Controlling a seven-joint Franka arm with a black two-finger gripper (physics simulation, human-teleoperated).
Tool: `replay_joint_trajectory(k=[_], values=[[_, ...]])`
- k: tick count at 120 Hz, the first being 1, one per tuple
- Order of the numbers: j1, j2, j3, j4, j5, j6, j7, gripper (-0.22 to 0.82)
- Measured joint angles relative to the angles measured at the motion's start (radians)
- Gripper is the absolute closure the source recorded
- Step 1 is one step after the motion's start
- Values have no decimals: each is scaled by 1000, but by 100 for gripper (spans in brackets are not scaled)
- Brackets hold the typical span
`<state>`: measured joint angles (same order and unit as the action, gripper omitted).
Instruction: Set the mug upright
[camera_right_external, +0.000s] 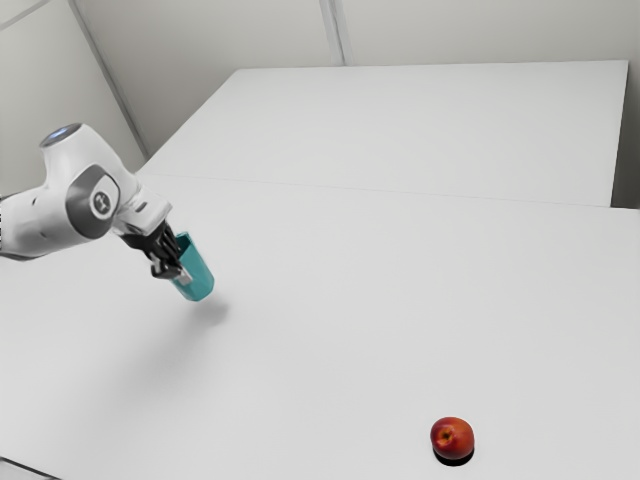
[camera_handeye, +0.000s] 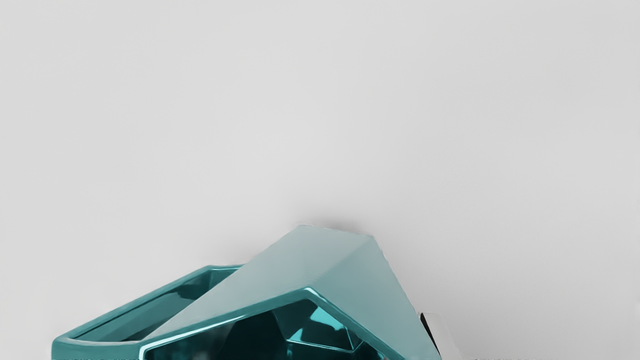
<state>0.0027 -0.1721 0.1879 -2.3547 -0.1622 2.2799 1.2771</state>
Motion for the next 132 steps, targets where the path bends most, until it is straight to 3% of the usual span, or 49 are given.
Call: replay_joint_trajectory(k=[26,56,98,132], values=[[-51,33,-2,12,108,-45,-373,79],[-123,121,-1,92,177,-61,-666,79],[-218,211,-3,160,200,-69,-913,79],[-170,246,-3,187,196,-72,-1031,79]])
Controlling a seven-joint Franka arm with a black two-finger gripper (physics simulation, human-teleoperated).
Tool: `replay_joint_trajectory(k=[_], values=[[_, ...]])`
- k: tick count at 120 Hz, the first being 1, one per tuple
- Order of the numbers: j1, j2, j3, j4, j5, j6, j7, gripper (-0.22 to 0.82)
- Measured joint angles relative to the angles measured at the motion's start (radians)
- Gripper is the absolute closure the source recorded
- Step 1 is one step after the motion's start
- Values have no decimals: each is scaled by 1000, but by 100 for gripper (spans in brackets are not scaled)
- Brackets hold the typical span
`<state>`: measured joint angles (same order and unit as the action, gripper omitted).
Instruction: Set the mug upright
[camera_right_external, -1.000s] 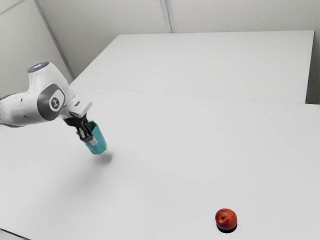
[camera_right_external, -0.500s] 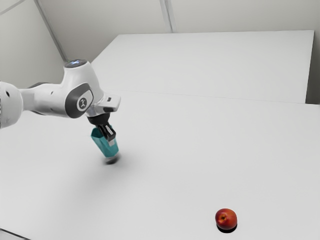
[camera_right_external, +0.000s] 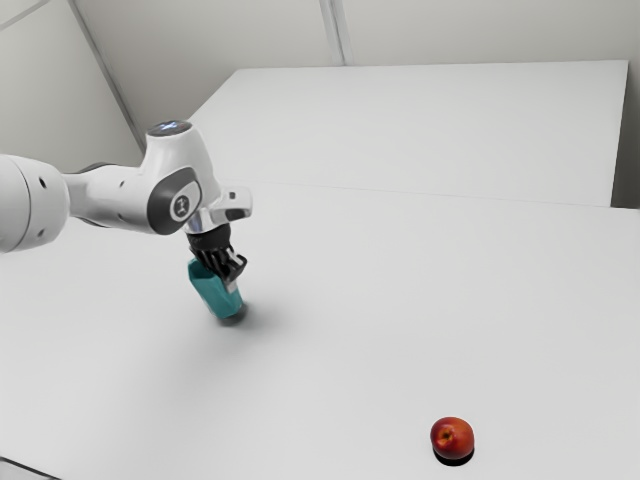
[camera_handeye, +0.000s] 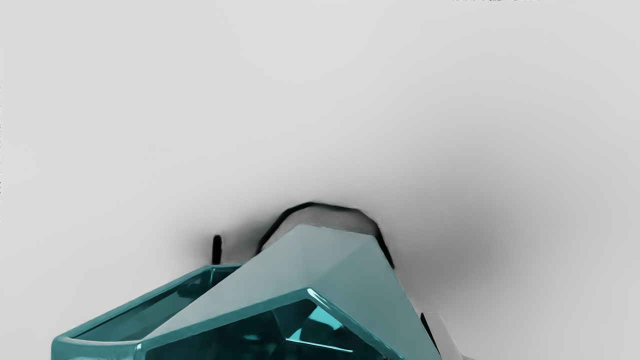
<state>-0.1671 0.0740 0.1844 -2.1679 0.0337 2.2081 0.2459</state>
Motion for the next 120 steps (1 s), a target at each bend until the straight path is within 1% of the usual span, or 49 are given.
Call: replay_joint_trajectory(k=[16,30,44,50,61,70,80,93,101,110,120], values=[[-13,18,0,19,-1,-2,-39,78],[-17,23,-2,22,-5,-3,-64,74],[-15,23,-2,22,-10,-5,-83,66],[-14,23,-2,22,-11,-5,-90,61],[-13,16,-2,22,-16,-6,-101,43],[-12,-9,-3,17,-23,-7,-109,32],[-12,-52,-4,14,-28,-7,-117,24],[-5,-84,-12,22,-31,-11,-126,16],[-5,-76,-12,79,-32,-24,-130,12],[-5,-24,-8,223,-34,-74,-128,9],[-10,10,-2,362,-35,-144,-121,7]])
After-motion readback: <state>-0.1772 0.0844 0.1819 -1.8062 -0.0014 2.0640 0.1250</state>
